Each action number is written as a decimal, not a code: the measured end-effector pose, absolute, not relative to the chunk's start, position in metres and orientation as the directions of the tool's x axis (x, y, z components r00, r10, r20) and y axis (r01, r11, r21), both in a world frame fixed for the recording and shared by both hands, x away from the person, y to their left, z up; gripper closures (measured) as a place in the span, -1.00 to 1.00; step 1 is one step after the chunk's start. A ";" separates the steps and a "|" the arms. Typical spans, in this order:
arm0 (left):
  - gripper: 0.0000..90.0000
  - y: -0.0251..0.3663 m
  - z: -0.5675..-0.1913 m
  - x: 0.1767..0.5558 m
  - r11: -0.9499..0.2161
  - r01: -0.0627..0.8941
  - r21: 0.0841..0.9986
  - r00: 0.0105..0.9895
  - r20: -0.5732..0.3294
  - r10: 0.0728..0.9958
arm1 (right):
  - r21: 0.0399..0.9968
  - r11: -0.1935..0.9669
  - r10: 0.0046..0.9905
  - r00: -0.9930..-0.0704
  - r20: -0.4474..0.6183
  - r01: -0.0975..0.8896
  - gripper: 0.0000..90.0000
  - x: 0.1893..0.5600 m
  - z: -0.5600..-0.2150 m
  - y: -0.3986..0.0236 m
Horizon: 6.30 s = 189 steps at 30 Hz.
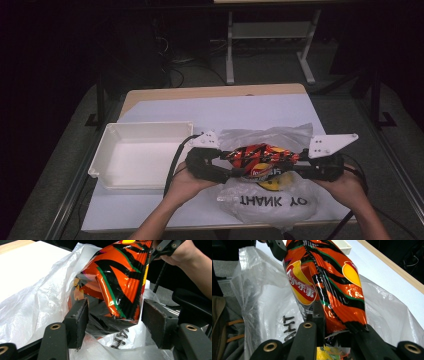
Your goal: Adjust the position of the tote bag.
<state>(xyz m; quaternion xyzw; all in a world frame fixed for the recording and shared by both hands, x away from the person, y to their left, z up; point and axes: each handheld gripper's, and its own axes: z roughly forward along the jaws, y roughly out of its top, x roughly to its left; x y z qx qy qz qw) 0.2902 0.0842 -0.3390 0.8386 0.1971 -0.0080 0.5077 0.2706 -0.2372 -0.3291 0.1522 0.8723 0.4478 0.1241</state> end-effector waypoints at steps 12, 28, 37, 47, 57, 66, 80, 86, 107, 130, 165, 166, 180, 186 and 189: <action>0.19 0.082 -0.337 0.288 -0.396 0.303 0.866 0.932 -0.184 0.312 | 0.818 0.540 0.388 -0.921 -0.035 0.196 0.87 0.270 -0.326 -0.240; -0.43 0.072 -0.344 0.293 -0.424 0.273 0.863 0.933 -0.131 0.334 | 0.824 0.518 0.386 -0.922 0.017 0.231 0.92 0.273 -0.324 -0.240; -0.01 0.066 -0.334 0.296 -0.439 0.229 0.869 0.944 -0.089 0.317 | 0.808 0.537 0.358 -0.933 0.041 0.242 0.91 0.273 -0.319 -0.238; 0.52 0.071 -0.326 0.293 -0.400 0.260 0.879 0.942 -0.141 0.303 | 0.814 0.536 0.345 -0.938 0.031 0.224 0.90 0.266 -0.313 -0.243; 0.72 0.074 -0.328 0.289 -0.413 0.284 0.865 0.943 -0.173 0.285 | 0.810 0.536 0.341 -0.939 0.050 0.237 0.82 0.262 -0.322 -0.245; 0.85 0.076 -0.331 0.292 -0.405 0.313 0.859 0.937 -0.211 0.277 | 0.802 0.564 0.352 -0.936 -0.019 0.196 0.58 0.258 -0.324 -0.243; 0.89 0.079 -0.332 0.295 -0.407 0.325 0.854 0.936 -0.228 0.268 | 0.830 0.542 0.348 -0.934 -0.077 0.134 -0.21 0.263 -0.330 -0.242; 0.89 0.077 -0.334 0.294 -0.407 0.336 0.849 0.934 -0.245 0.258 | 0.814 0.571 0.298 -0.950 -0.087 0.104 -0.30 0.275 -0.344 -0.228; 0.24 0.091 -0.329 0.293 -0.385 0.310 0.869 0.932 -0.199 0.303 | 0.800 0.575 0.299 -0.954 -0.012 0.171 0.28 0.287 -0.353 -0.211; -0.18 0.091 -0.333 0.292 -0.407 0.295 0.865 0.920 -0.142 0.365 | 0.798 0.530 0.318 -0.940 0.125 0.286 0.37 0.297 -0.347 -0.215; 0.54 0.075 -0.335 0.292 -0.385 0.308 0.870 0.932 -0.195 0.305 | 0.836 0.476 0.328 -0.937 0.120 0.274 0.10 0.276 -0.377 -0.240; 0.35 0.074 -0.334 0.293 -0.382 0.316 0.868 0.931 -0.206 0.302 | 0.842 0.468 0.333 -0.936 0.113 0.268 0.21 0.276 -0.376 -0.242; 0.99 0.084 -0.334 0.300 -0.316 0.371 0.873 0.906 -0.266 0.328 | 0.831 0.475 0.302 -0.940 0.157 0.291 -0.14 0.289 -0.370 -0.234; 1.00 0.081 -0.335 0.298 -0.294 0.400 0.868 0.891 -0.292 0.349 | 0.854 0.464 0.351 -0.934 0.069 0.237 -0.47 0.274 -0.383 -0.240; 1.00 0.081 -0.336 0.300 -0.272 0.429 0.862 0.877 -0.324 0.355 | 0.850 0.472 0.375 -0.926 0.049 0.236 -0.51 0.269 -0.389 -0.243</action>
